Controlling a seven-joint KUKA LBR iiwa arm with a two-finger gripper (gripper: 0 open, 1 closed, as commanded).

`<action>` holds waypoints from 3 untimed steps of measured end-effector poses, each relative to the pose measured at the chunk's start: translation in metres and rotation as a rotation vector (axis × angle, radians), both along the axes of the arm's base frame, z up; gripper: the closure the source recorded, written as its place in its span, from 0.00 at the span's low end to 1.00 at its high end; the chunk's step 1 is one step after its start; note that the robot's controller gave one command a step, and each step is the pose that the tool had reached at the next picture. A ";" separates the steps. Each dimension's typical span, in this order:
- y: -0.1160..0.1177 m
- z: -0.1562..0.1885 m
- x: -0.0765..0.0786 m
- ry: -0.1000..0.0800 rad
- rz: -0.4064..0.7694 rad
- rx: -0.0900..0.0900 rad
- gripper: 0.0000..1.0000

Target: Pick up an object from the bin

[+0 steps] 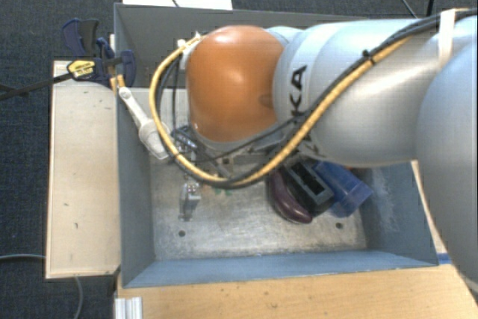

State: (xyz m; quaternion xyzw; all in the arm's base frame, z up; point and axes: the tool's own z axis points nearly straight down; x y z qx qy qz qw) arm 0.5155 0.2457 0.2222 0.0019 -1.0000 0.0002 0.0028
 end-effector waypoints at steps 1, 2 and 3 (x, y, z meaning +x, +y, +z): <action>-0.001 0.005 0.002 -0.008 -0.006 0.002 0.00; -0.031 -0.096 0.004 -0.007 -0.153 0.001 1.00; -0.031 -0.096 0.004 -0.007 -0.155 0.001 1.00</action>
Offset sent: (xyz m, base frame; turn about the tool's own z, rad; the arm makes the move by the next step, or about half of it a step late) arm 0.0032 -0.0308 -0.0967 0.1515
